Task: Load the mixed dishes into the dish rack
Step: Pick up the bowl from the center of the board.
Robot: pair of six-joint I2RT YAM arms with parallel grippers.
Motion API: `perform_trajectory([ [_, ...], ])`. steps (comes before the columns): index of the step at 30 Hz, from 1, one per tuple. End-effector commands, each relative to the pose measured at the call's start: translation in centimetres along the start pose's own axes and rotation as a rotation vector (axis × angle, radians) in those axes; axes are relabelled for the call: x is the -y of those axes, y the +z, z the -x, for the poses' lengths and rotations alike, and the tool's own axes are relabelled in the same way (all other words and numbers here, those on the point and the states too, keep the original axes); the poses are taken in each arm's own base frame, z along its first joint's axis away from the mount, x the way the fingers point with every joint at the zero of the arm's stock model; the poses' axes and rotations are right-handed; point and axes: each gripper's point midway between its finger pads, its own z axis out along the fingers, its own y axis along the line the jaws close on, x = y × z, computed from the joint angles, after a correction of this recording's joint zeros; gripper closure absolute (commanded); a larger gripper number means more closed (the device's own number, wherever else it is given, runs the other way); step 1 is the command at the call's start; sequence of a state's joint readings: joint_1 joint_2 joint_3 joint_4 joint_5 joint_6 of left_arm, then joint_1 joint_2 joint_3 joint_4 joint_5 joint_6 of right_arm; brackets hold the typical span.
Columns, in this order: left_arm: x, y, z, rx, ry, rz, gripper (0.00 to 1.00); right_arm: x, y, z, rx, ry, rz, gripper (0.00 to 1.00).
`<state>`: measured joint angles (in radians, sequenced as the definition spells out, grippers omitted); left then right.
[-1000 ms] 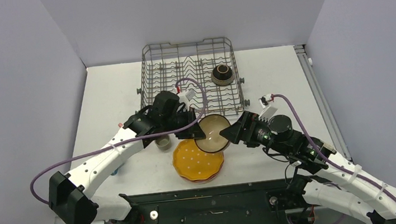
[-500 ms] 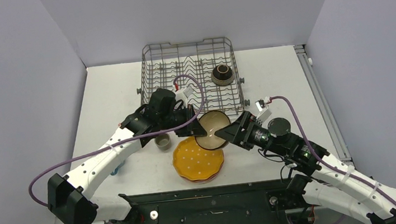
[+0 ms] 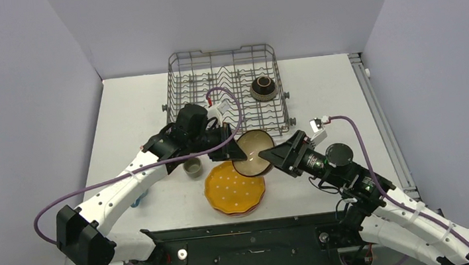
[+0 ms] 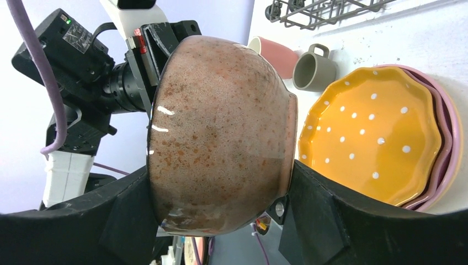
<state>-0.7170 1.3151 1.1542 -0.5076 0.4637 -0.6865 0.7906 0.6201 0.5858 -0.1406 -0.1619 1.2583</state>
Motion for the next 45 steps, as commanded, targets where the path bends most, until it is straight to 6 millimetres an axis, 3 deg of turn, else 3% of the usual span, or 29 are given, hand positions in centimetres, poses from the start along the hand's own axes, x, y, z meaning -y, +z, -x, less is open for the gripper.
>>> perform_trajectory([
  [1,5.0,-1.9,2.7,0.102,0.064,-0.193,1.00,-1.4,-0.1,1.5,0.078,0.025,0.063,0.28],
  [14,4.8,-1.7,2.4,0.092,0.055,-0.189,1.00,-0.8,0.5,1.7,0.102,0.046,0.062,0.30],
  [20,4.6,-1.4,2.2,0.077,0.048,-0.185,1.00,-1.2,0.5,2.1,0.122,0.034,0.082,0.53],
  [22,4.4,-1.2,2.2,0.072,0.043,-0.181,1.00,-1.2,0.6,2.2,0.128,0.028,0.080,0.65],
  [25,4.3,-1.0,2.1,0.064,0.039,-0.174,1.00,-1.3,0.5,2.5,0.145,0.025,0.077,0.90],
  [27,4.1,-0.9,2.1,0.060,0.037,-0.170,1.00,-1.6,0.5,2.8,0.155,0.018,0.082,1.00],
  [45,2.7,-0.7,2.2,0.061,0.031,-0.134,0.61,-4.4,0.6,4.4,0.196,0.004,0.131,1.00],
])
